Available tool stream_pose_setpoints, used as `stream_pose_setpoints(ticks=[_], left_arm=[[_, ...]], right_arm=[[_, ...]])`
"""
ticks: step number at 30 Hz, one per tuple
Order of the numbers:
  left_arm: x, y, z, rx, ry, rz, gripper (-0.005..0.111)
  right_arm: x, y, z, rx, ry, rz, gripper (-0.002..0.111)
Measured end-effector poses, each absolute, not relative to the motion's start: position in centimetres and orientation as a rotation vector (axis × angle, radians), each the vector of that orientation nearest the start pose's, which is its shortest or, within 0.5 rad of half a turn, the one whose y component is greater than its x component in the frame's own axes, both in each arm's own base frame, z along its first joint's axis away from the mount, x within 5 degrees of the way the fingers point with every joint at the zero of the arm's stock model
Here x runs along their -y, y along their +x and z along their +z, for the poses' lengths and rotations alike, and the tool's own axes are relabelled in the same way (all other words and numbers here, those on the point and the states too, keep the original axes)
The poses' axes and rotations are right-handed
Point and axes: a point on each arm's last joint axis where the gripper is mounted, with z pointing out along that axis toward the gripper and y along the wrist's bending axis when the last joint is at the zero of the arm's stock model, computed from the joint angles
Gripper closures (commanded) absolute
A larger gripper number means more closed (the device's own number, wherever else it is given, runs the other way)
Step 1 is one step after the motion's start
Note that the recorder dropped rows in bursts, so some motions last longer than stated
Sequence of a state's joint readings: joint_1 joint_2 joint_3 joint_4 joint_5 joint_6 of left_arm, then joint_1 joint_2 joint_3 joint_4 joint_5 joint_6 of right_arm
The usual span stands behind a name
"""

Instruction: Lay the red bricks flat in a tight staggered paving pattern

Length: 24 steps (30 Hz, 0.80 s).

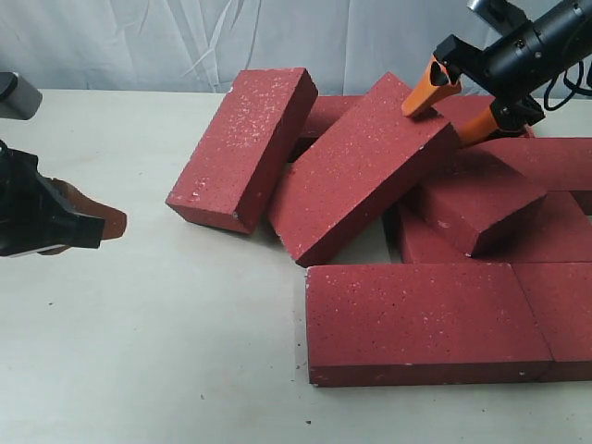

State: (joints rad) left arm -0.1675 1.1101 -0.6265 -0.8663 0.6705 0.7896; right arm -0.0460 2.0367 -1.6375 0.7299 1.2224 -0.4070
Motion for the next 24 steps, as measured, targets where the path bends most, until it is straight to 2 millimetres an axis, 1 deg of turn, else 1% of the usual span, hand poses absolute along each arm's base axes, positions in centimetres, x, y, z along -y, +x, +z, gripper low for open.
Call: stream_pose_setpoints(ticks=[4, 7, 13, 16, 17, 18, 19, 23, 24], left_arm=[[7.6, 19.0, 25.5, -2.36, 0.473, -0.656, 0.107], [7.6, 19.0, 25.5, -2.36, 0.473, -0.656, 0.107], [7.6, 19.0, 25.5, -2.36, 0.473, -0.656, 0.107], [7.6, 19.0, 25.5, -2.36, 0.473, -0.656, 0.107], [7.6, 19.0, 25.5, -2.36, 0.473, -0.656, 0.107], [7.6, 19.0, 25.5, -2.36, 0.473, -0.656, 0.107], [7.6, 19.0, 25.5, -2.36, 0.473, -0.656, 0.107], [7.6, 19.0, 25.5, -2.359, 0.477, -0.654, 0.107], [7.6, 19.0, 25.5, -2.359, 0.477, -0.654, 0.107]], right_arm=[[-3.9, 42.2, 22.4, -2.797, -0.139, 0.999, 0.02], [-4.0, 42.3, 22.0, -2.794, -0.12, 1.031, 0.032], [-4.1, 42.4, 22.0, -2.787, -0.117, 1.043, 0.054], [-4.1, 42.3, 22.1, -2.786, -0.116, 1.05, 0.075], [-4.1, 42.3, 22.1, -2.786, -0.116, 1.05, 0.097], [-4.1, 42.3, 22.1, -2.787, -0.117, 1.051, 0.104], [-4.1, 42.3, 22.1, -2.787, -0.117, 1.051, 0.108], [-4.1, 42.3, 22.1, -2.785, -0.115, 1.054, 0.108], [-4.1, 42.3, 22.3, -2.78, -0.119, 1.051, 0.108]])
